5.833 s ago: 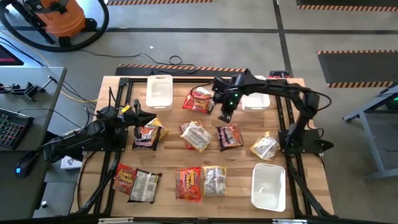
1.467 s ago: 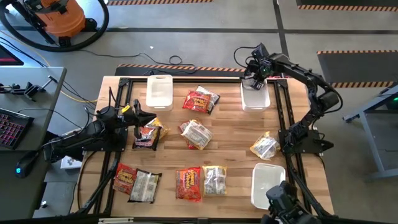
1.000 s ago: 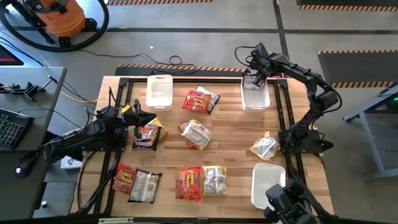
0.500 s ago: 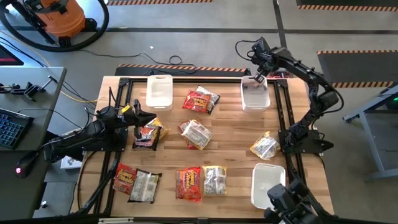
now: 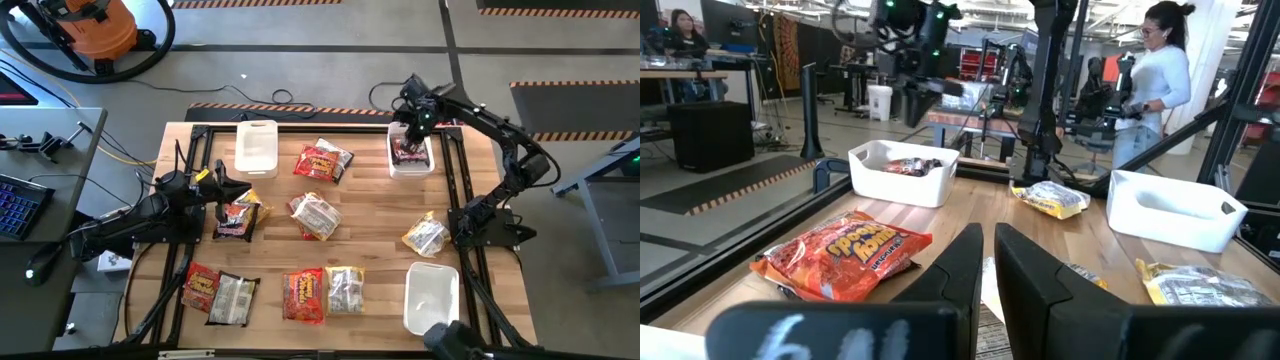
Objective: Sort Maruchan noodles
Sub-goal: Put the black noodle pack into the top right white bin
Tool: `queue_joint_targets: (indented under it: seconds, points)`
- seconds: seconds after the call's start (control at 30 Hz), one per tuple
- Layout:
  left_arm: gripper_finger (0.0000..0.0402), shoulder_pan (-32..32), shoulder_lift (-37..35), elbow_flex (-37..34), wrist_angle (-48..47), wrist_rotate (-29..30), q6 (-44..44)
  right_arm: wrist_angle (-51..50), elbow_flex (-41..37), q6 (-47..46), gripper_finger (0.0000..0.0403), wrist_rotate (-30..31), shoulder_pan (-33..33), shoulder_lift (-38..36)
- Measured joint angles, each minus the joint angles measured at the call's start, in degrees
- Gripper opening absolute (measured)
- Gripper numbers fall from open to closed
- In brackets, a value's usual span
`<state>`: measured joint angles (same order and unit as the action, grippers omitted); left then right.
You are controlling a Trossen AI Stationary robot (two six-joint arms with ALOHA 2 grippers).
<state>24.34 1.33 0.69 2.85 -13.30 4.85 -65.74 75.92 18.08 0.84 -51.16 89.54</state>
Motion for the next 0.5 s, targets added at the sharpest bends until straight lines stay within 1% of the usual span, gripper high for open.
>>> queue_joint_targets:
  seconds: [0.13,0.23,0.3,0.33,0.4,0.5]
  points:
    - [0.0023,0.0,0.0,0.0,0.0,0.0,0.0,-1.7,-1.8,1.4,0.0083,0.7,4.6,0.1]
    - [0.0023,0.0,0.0,0.0,0.0,0.0,0.0,-2.1,-5.6,1.7,0.0121,0.7,6.8,0.1]
    - [0.0023,0.0,0.0,0.0,0.0,0.0,0.0,-1.8,-8.7,1.2,0.0131,1.8,7.4,0.1]
    - [0.0023,0.0,0.0,0.0,0.0,0.0,0.0,-1.2,-10.1,0.7,0.013,2.3,7.4,0.1]
    - [0.0023,0.0,0.0,0.0,0.0,0.0,0.0,0.8,-12.6,-0.1,0.0114,3.1,7.2,0.1]
    - [0.0023,0.0,0.0,0.0,0.0,0.0,0.0,4.8,-15.5,-0.7,0.0066,3.8,6.5,0.1]
